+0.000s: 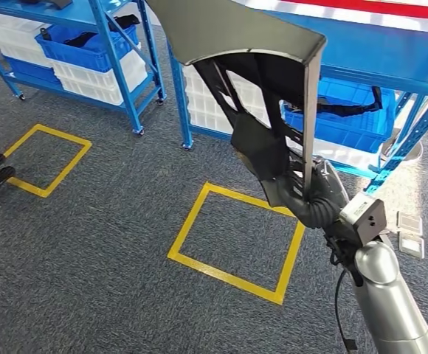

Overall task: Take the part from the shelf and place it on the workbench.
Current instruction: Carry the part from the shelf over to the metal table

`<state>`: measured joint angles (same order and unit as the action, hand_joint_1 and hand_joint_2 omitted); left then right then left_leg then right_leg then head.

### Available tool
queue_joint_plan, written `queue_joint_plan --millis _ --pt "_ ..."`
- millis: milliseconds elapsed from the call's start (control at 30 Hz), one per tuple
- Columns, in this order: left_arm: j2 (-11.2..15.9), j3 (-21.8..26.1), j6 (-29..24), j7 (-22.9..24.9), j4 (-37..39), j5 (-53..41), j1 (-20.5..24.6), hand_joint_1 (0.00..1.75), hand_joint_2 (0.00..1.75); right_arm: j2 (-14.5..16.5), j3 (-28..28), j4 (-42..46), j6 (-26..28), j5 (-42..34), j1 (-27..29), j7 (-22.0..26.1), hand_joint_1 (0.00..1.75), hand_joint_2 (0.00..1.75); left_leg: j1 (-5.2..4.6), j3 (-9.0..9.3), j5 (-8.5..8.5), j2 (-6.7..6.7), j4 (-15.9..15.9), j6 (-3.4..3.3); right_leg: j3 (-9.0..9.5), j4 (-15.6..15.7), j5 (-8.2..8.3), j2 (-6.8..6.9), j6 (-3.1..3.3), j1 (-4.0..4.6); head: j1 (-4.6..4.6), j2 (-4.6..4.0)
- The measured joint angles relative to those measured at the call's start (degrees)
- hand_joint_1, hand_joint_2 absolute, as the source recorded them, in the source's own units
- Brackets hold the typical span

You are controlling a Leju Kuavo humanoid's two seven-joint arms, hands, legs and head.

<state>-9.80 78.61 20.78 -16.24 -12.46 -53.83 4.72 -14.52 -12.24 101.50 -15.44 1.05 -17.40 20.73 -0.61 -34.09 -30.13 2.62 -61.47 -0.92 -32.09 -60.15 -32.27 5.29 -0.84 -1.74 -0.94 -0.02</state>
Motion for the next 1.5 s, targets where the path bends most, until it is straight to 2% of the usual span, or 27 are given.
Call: queue_joint_plan --millis 33,100,133,200,267,333,367,467,533,600,633,700,767,833,867,900,933,1000,1067,1100,1133,1200,1267,1333,1367,1400,1500 --pt "0.0 -0.1 0.0 0.0 0.0 -0.1 0.1 0.0 1.75 -0.1 -0.1 0.0 -0.1 -0.1 -0.1 0.2 1.75 1.75 -0.28 0.33 0.01 0.51 1.0 -0.34 -0.06 0.0 0.01 0.48 -0.21 0.09 0.01 0.0" --pt "0.0 -0.2 0.1 -0.1 0.0 -0.2 0.1 0.0 1.75 -0.2 -0.3 0.0 -0.4 -0.1 -0.4 0.3 1.75 1.75 -0.35 0.21 -0.02 -0.2 1.5 -0.9 -0.01 0.2 -0.01 1.34 -0.77 0.17 0.01 0.0" --pt "0.1 -0.3 0.1 -0.2 0.0 -0.2 0.0 0.0 1.75 -0.2 -0.5 0.0 -0.5 -0.1 -0.6 0.3 1.75 1.75 -0.22 0.27 0.18 -0.65 1.9 -1.2 0.01 0.0 -0.33 0.8 -1.02 0.12 0.02 0.0" --pt "0.1 -0.4 0.1 -0.4 0.0 -0.2 0.1 0.0 1.75 -0.4 -0.6 -0.1 -0.6 -0.1 -1.0 0.3 1.75 1.75 0.08 0.46 0.71 -1.57 2.6 -1.84 -1.14 -2.8 -2.56 -2.03 -1.24 0.04 0.08 0.0" --pt "0.1 -0.4 0.1 -0.5 0.0 -0.2 0.3 0.0 1.75 -0.6 -0.7 -0.4 -0.7 -0.1 -1.1 0.4 1.75 1.75 0.01 0.41 0.87 -2.66 2.7 -2.11 -4.2 -9.5 -5.97 -4.52 -1.11 0.12 0.12 0.0" --pt "0.1 -0.5 0.0 -0.6 0.0 -0.3 0.3 0.0 1.75 -0.7 -0.8 -0.7 -0.7 -0.1 -1.0 0.4 1.75 1.75 -0.12 0.42 0.89 -3.89 2.6 -2.18 -6.44 -14.3 -6.98 -4.99 -1.1 0.27 0.11 0.0" --pt "0.1 -0.5 -0.1 -0.5 0.0 -0.3 0.2 0.0 1.75 -0.8 -0.8 -0.8 -0.7 -0.1 -0.8 0.6 1.75 1.75 -0.15 0.44 0.89 -4.55 2.5 -2.17 -6.24 -13.7 -5.8 -5.09 -1.14 0.31 0.11 0.0" --pt "0.1 -0.5 -0.5 -0.1 0.0 -0.4 0.2 0.0 1.75 -1.3 -0.8 -0.6 -0.7 -0.1 -0.2 1.3 1.75 1.75 -0.15 0.24 0.62 -6.59 1.8 -1.88 -2.17 -4.1 -0.09 -7.29 -1.15 0.15 0.11 0.0" --pt "0.1 -0.5 -0.9 0.1 0.0 -0.4 0.2 0.0 1.75 -1.6 -0.8 -0.4 -0.7 -0.1 0.5 1.6 1.75 1.75 -0.12 -0.39 0.55 -7.73 1.2 -1.48 -0.73 -0.7 0.59 -8.84 -0.85 0.08 0.07 0.0" --pt "0.1 -0.5 -1.2 0.3 0.0 -0.5 -0.1 0.0 1.75 -1.8 -0.8 0.0 -0.7 -0.1 1.2 1.9 1.75 1.75 -0.01 -0.87 0.68 -8.78 1.1 -1.09 -0.55 -0.3 0.26 -8.38 -0.48 0.11 0.05 0.0" --pt "0.1 -0.5 -1.2 0.3 0.0 -0.5 -0.3 0.0 1.75 -1.8 -0.8 0.1 -0.7 -0.1 1.4 2.0 1.75 1.75 -0.04 -1.02 0.5 -8.7 0.9 -0.85 -0.48 -0.2 0.29 -7.84 -0.33 0.01 0.04 0.01" --pt "0.1 -0.5 -1.4 0.3 0.0 -0.5 -0.4 0.0 1.75 -1.8 -0.9 0.6 -0.7 -0.1 1.8 2.3 1.75 1.75 -0.03 -2.22 -1.13 -6.86 -1.6 -0.11 -0.25 0.0 0.29 -6.58 0.09 -0.29 -0.01 0.01" --pt "0.1 -0.5 -1.4 0.3 0.0 -0.4 -0.1 0.0 1.75 -1.9 -1.0 1.0 -0.8 0.0 2.3 2.7 1.75 1.75 0.34 -5.55 -4.39 -4.35 -8.3 0.74 -0.11 0.0 0.09 -5.05 0.43 -0.33 -0.05 0.0" --pt "0.1 -0.5 -1.4 0.2 0.0 -0.4 0.0 0.0 1.75 -1.9 -1.1 1.3 -0.8 0.0 2.8 3.0 1.75 1.75 0.79 -8.56 -6.07 -3.4 -14.1 1.22 0.01 0.0 -0.12 -3.53 0.57 -0.33 -0.05 0.0" --pt "0.1 -0.5 -1.4 0.2 0.0 -0.4 -0.1 0.0 1.75 -1.9 -1.2 1.4 -0.9 0.1 2.9 3.1 1.75 1.75 0.94 -8.64 -5.29 -3.18 -14.1 1.28 0.13 0.0 -0.24 -2.87 0.57 -0.33 -0.05 0.0" --pt "0.1 -0.5 -1.4 0.1 0.0 -0.4 -0.2 0.0 1.75 -1.9 -1.3 1.5 -0.9 0.1 3.0 3.1 1.75 1.75 1.03 -7.56 -3.53 -2.89 -11.8 1.21 0.33 0.0 -0.39 -2.24 0.52 -0.33 -0.04 0.0" --pt "0.1 -0.5 -1.4 0.0 0.0 -0.3 -0.3 0.0 1.75 -1.9 -1.4 1.7 -0.9 0.1 3.0 3.1 1.75 1.75 0.99 -5.68 -1.32 -2.17 -8.0 1.0 0.56 0.0 -0.57 -1.67 0.42 -0.33 -0.04 0.0" --pt "0.1 -0.5 -1.4 -0.1 0.0 -0.3 -0.2 0.0 1.75 -1.9 -1.6 2.0 -0.9 0.1 3.0 3.2 1.75 1.75 0.37 -2.4 1.15 0.15 -1.4 0.35 0.9 0.0 -0.91 -0.68 0.05 -0.16 -0.05 0.0" --pt "0.1 -0.5 -1.4 -0.1 0.0 -0.3 -0.1 0.0 1.75 -2.0 -1.8 2.2 -0.9 0.1 3.0 3.3 1.75 1.75 -0.28 -1.7 1.0 1.15 0.6 -0.24 1.0 0.2 -1.09 0.34 -0.47 0.02 -0.05 0.0" --pt "0.1 -0.5 -1.4 -0.1 0.0 -0.3 -0.1 0.0 1.75 -2.0 -1.9 2.3 -0.9 0.1 3.0 3.4 1.75 1.75 -0.39 -1.72 0.98 0.61 0.9 -0.57 1.17 0.4 -1.13 0.89 -0.79 0.0 -0.05 0.0" --pt "0.1 -0.5 -1.5 -0.1 0.0 -0.3 -0.2 0.0 1.75 -2.0 -2.0 2.4 -0.9 0.1 3.0 3.4 1.75 1.75 -0.32 -1.62 1.07 0.06 1.2 -0.86 1.39 0.5 -1.36 0.83 -1.11 -0.08 -0.04 0.0" --pt "0.1 -0.4 -1.5 -0.1 0.0 -0.3 -0.4 0.0 1.75 -2.0 -2.1 2.5 -0.9 0.1 3.0 3.6 1.75 1.75 -0.06 -1.13 1.35 -0.99 1.9 -1.57 0.97 -1.3 -2.95 -1.47 -1.36 -0.17 -0.02 0.0" --pt "0.1 -0.4 -1.5 -0.1 0.0 -0.3 -0.3 0.0 1.75 -2.1 -2.2 2.6 -0.9 0.1 3.2 3.8 1.75 1.75 0.05 -0.83 1.41 -2.09 2.2 -2.04 -2.02 -7.4 -6.14 -4.28 -1.15 -0.04 0.02 0.0" --pt "0.1 -0.4 -1.5 0.0 0.0 -0.3 -0.1 0.0 1.75 -2.1 -2.3 2.6 -0.9 0.1 3.4 3.8 1.75 1.75 -0.06 -0.71 1.34 -3.45 2.2 -2.22 -5.68 -13.8 -7.98 -4.99 -1.06 0.17 0.04 0.0" --pt "0.1 -0.4 -1.5 0.0 0.0 -0.3 -0.1 0.0 1.75 -2.1 -2.5 2.6 -0.9 0.1 3.5 3.9 1.75 1.75 -0.1 -0.61 1.3 -4.18 2.1 -2.25 -6.48 -14.7 -7.36 -5.09 -1.06 0.23 0.04 0.0" --pt "0.1 -0.4 -1.5 -0.1 0.0 -0.3 -0.1 0.0 1.75 -2.1 -2.6 2.6 -0.9 0.1 3.5 3.9 1.75 1.75 -0.1 -0.47 1.26 -4.9 2.1 -2.24 -6.22 -13.3 -5.65 -5.19 -1.06 0.25 0.04 0.0" --pt "0.1 -0.4 -1.5 -0.1 0.0 -0.3 -0.1 0.0 1.75 -2.1 -2.7 2.5 -0.9 0.0 3.2 3.9 1.75 1.75 -0.08 -0.27 0.94 -7.02 1.8 -1.88 -2.32 -3.1 0.26 -7.74 -0.8 0.13 0.03 0.0"
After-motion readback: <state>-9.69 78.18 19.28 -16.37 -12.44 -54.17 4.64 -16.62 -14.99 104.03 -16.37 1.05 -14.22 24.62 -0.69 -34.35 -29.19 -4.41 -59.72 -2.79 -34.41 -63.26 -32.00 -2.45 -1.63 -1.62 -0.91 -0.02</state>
